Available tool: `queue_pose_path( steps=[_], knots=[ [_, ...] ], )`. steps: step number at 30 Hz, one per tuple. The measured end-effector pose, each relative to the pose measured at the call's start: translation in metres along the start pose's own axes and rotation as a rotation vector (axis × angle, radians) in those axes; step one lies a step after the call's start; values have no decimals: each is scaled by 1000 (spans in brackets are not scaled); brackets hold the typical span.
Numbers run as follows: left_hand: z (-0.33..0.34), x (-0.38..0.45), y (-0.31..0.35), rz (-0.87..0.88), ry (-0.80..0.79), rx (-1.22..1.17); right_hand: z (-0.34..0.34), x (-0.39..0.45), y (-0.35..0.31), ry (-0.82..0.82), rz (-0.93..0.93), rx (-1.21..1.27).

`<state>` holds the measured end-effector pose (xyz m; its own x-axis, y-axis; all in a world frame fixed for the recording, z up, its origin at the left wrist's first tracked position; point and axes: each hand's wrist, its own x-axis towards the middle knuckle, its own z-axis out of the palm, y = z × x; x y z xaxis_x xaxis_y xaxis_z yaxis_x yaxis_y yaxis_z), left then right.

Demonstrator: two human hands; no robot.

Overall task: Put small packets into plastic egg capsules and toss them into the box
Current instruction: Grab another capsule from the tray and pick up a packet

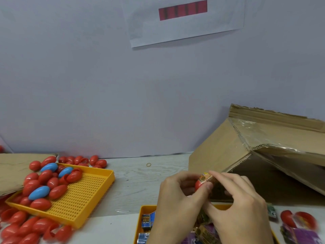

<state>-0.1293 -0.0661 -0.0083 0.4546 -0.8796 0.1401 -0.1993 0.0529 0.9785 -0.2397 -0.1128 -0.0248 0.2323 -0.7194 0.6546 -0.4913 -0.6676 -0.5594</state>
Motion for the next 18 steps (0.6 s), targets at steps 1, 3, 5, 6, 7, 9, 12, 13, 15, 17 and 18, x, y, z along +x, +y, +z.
queue_pose_path(
  steps=[1, 3, 5, 6, 7, 9, 12, 13, 15, 17, 18],
  knots=[
    [-1, -1, 1, -16, -27, -49, -1, 0, 0, 5, -7, 11],
    [-2, -2, 3, -64, -78, -153, -1, 0, 0, 16, -15, 37],
    [-1, -2, 5, -111, -114, -242, -1, 0, 2, 25, -34, 45],
    [-1, -2, 4, -118, -131, -256, 0, -1, 2, 33, -39, 48],
    [0, -1, 3, -116, -152, -257, 0, -1, 3, 44, -43, 53],
    [-1, -1, 0, -114, -195, -269, 0, -1, 4, 53, -50, 53],
    [-5, -1, -2, -130, -235, -304, 0, -2, 4, 48, -68, 15],
    [-6, -1, -2, -138, -238, -318, 0, -3, 4, 46, -75, 3],
    [-5, 0, -4, -151, -229, -339, 1, -3, 5, 38, -83, -19],
    [-3, 0, -4, -154, -199, -351, 1, -3, 5, 39, -77, -32],
    [-2, 0, -5, -153, -183, -358, 1, -3, 4, 42, -72, -36]
  ],
)
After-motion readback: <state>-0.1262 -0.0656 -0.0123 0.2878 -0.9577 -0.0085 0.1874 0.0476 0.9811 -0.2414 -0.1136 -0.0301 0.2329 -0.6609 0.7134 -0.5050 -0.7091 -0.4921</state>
